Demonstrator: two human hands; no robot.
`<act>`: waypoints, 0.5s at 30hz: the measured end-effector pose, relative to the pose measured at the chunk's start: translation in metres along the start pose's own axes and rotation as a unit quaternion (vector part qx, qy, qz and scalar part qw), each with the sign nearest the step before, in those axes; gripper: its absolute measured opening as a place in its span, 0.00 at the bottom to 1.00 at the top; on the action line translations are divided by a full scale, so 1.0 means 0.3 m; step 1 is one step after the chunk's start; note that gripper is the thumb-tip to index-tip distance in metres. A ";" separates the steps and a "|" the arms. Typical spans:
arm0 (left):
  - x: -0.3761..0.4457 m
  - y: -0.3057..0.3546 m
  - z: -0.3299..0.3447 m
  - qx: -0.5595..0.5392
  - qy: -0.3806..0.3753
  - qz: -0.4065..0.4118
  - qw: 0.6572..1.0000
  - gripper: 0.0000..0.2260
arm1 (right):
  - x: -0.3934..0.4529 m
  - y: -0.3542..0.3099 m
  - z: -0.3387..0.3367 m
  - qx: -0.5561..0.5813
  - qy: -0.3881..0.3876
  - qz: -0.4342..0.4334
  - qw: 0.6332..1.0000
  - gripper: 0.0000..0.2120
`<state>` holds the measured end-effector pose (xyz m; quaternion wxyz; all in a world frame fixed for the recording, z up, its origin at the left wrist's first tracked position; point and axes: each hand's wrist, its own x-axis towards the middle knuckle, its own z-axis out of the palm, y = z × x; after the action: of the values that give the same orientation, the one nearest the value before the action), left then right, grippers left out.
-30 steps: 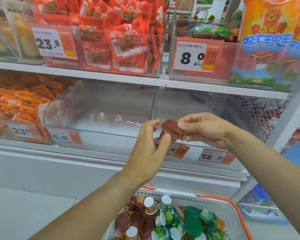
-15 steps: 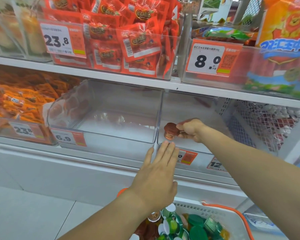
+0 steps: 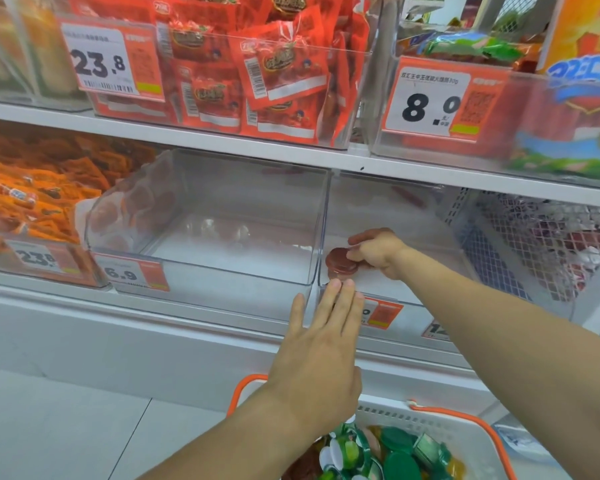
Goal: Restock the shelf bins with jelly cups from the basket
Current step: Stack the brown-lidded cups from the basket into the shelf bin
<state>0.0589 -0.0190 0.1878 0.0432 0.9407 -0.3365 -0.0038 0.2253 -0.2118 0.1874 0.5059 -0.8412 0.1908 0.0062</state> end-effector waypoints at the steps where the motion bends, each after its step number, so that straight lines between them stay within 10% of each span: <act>1: 0.000 0.001 0.001 -0.008 -0.005 -0.002 1.000 0.38 | 0.005 0.000 0.000 0.004 0.019 -0.016 1.000 0.11; 15: -0.007 0.014 0.006 0.000 -0.013 -0.022 1.000 0.38 | -0.019 0.022 0.030 0.071 -0.051 0.001 0.996 0.12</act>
<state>0.0544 -0.0210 0.1863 0.0389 0.9477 -0.3163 -0.0176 0.2196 -0.2052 0.1785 0.5734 -0.8015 0.1658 0.0365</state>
